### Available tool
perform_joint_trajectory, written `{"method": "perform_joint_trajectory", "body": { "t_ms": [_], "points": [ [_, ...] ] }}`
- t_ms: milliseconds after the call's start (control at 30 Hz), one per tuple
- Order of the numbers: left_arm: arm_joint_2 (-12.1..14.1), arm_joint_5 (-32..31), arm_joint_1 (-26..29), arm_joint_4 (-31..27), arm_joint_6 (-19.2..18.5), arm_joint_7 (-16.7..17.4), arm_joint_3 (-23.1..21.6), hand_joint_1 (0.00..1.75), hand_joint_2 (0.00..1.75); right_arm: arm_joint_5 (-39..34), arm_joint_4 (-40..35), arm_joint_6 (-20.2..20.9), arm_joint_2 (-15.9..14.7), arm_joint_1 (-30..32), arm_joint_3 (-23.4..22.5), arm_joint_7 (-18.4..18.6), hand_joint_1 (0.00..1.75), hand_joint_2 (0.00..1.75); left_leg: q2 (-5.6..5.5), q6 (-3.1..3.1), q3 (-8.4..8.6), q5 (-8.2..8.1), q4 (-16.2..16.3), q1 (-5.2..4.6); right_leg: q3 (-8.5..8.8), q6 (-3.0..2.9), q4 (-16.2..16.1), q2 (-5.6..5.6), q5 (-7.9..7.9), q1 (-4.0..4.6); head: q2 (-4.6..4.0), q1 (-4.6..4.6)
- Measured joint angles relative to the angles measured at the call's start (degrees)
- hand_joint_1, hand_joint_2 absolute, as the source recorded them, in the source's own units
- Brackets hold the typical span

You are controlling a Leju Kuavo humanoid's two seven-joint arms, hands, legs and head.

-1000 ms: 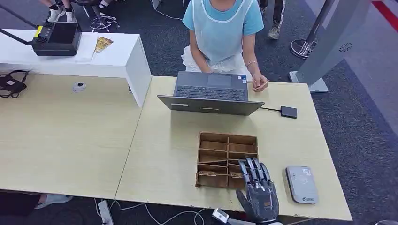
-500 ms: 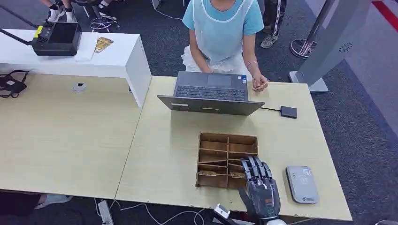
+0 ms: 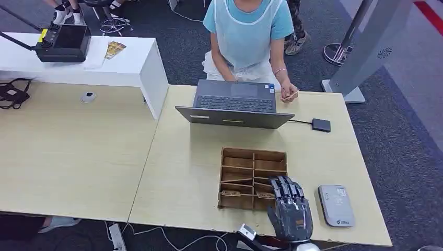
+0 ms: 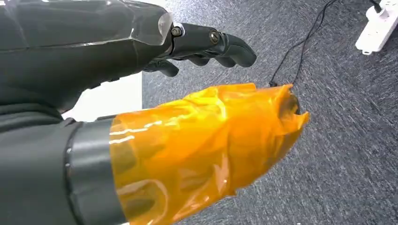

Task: Pass the card to the sensor for recognition and then transmit it.

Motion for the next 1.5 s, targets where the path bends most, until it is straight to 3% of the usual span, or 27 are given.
{"method": "perform_joint_trajectory", "body": {
  "t_ms": [200,333,433,533,600,667,700,733,1133,1200,1233,1333,1433,1500],
  "points": [
    [0.00,0.00,0.01,0.00,-0.28,0.04,0.00,0.00,0.00,0.00,-0.28,0.31,0.00,-0.17,0.07,0.76,0.56,1.75,0.00,0.00,0.00,0.00,0.00,0.00,0.00,0.00,0.00,0.00,0.00,0.00,0.00,0.00],
    [-0.02,0.00,0.01,0.00,-0.33,0.11,0.00,0.00,0.00,0.00,-0.46,0.98,0.00,-0.30,0.09,0.90,0.75,1.75,0.00,0.00,0.00,0.00,0.00,0.00,0.00,0.00,0.00,0.00,0.00,0.00,0.00,0.00],
    [-0.02,0.00,0.00,0.00,-0.37,0.17,0.00,0.00,0.00,0.00,-0.61,1.35,0.00,-0.43,0.11,1.07,0.73,1.75,0.00,0.00,0.00,0.00,0.00,0.00,0.00,0.00,0.00,0.00,0.00,0.00,0.00,0.00],
    [-0.02,0.00,0.00,0.00,-0.39,0.17,0.00,0.00,0.00,0.00,-0.63,1.44,0.00,-0.49,0.17,1.22,0.91,1.75,0.00,0.00,0.00,0.00,0.00,0.00,0.00,0.00,0.00,0.00,0.00,0.00,0.00,0.00],
    [-0.02,0.00,0.00,0.00,-0.42,0.20,0.00,0.00,0.00,0.00,-0.74,1.66,0.00,-0.52,0.22,1.29,0.93,1.75,0.00,0.00,0.00,0.00,0.00,0.00,0.00,0.00,0.00,0.00,0.00,0.00,0.00,0.00],
    [-0.02,0.00,0.00,0.00,-0.46,0.26,-0.02,0.00,0.00,0.00,-0.87,2.08,0.00,-0.59,0.26,1.42,1.12,1.75,0.00,0.00,0.00,0.00,0.00,0.00,0.00,0.00,0.00,0.00,0.00,0.00,0.00,0.00],
    [-0.02,0.00,0.00,0.00,-0.46,0.26,-0.02,0.00,0.00,0.00,-0.92,2.19,0.00,-0.64,0.31,1.53,1.12,1.75,0.00,0.00,0.00,0.00,0.00,0.00,0.00,0.00,0.00,0.00,0.00,0.00,0.00,0.00],
    [-0.02,0.00,0.00,0.00,-0.48,0.26,-0.02,0.00,0.00,0.00,-0.92,2.19,0.00,-0.69,0.39,1.57,1.26,1.75,0.00,0.00,0.00,0.00,0.00,0.00,0.00,0.00,0.00,0.00,0.00,0.00,0.00,0.00],
    [-0.02,0.00,0.00,0.00,-0.77,0.68,-0.04,0.00,0.00,0.00,-1.31,2.97,0.00,-0.80,0.68,1.75,1.31,1.75,0.00,0.00,0.00,0.00,0.00,0.00,0.00,0.00,0.00,0.00,0.00,0.00,0.00,0.00],
    [-0.02,0.00,0.00,0.00,-0.83,0.70,-0.04,0.00,0.00,0.00,-1.38,2.97,0.00,-0.80,0.70,1.75,1.47,1.75,0.00,0.00,0.00,0.00,0.00,0.00,0.00,0.00,0.00,0.00,0.00,0.00,0.00,0.00],
    [-0.02,0.00,-0.01,0.00,-0.85,0.72,-0.04,0.00,0.00,0.00,-1.38,2.93,0.00,-0.79,0.72,1.64,1.47,1.75,0.00,0.00,0.00,0.00,0.00,0.00,0.00,0.00,0.00,0.00,0.00,0.00,0.00,0.00],
    [-0.04,0.00,0.00,0.00,-0.90,0.81,-0.07,0.00,0.00,0.00,-1.57,1.77,0.57,-0.15,0.07,-2.22,1.50,1.75,0.00,0.00,0.01,0.00,0.00,0.00,0.00,0.00,0.00,0.00,0.00,0.00,0.00,0.02],
    [-0.13,0.00,0.00,0.00,-0.94,0.85,-0.07,0.00,0.00,0.00,-2.14,0.35,2.79,1.70,-2.68,-8.76,1.54,1.75,0.00,0.00,0.00,0.00,0.00,0.00,0.00,0.00,0.00,0.00,0.00,0.01,0.00,0.02],
    [-0.26,0.00,0.00,0.00,-0.94,0.90,-0.07,0.00,0.00,0.00,-2.54,0.00,4.22,2.70,-4.27,-10.98,1.54,1.75,0.00,0.00,0.01,0.00,0.00,0.00,-0.01,0.00,0.00,0.00,0.00,0.01,0.00,0.00]
  ]
}}
